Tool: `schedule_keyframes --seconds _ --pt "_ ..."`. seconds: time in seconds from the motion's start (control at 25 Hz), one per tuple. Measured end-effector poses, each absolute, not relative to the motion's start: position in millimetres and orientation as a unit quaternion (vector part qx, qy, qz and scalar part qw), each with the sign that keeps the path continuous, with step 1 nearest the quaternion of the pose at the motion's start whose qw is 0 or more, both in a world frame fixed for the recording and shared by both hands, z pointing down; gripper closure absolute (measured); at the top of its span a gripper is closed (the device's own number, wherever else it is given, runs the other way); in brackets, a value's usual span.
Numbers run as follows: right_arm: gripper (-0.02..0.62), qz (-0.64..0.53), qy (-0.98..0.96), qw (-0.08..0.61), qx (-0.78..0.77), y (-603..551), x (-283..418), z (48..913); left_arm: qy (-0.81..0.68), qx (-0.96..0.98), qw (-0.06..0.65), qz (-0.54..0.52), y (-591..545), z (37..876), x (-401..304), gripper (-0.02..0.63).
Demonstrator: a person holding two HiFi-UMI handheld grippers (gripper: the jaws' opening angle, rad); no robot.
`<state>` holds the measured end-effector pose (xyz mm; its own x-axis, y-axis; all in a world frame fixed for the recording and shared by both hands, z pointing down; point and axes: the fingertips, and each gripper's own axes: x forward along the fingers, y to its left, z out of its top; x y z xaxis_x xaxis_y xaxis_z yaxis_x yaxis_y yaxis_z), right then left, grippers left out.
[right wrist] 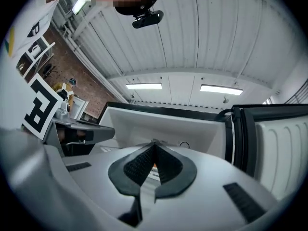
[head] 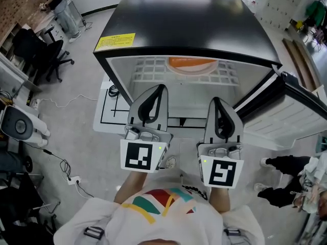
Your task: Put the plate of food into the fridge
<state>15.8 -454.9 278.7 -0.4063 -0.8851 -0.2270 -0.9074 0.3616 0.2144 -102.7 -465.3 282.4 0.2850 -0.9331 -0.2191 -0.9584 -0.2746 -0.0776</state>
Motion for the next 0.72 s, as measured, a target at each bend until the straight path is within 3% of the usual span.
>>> schedule_keyframes --seconds 0.72 --pt "0.595 0.159 0.827 0.029 -0.538 -450.0 11.9 280.8 0.604 -0.788 0.103 0.065 -462.2 278.6 -108.1 0.6"
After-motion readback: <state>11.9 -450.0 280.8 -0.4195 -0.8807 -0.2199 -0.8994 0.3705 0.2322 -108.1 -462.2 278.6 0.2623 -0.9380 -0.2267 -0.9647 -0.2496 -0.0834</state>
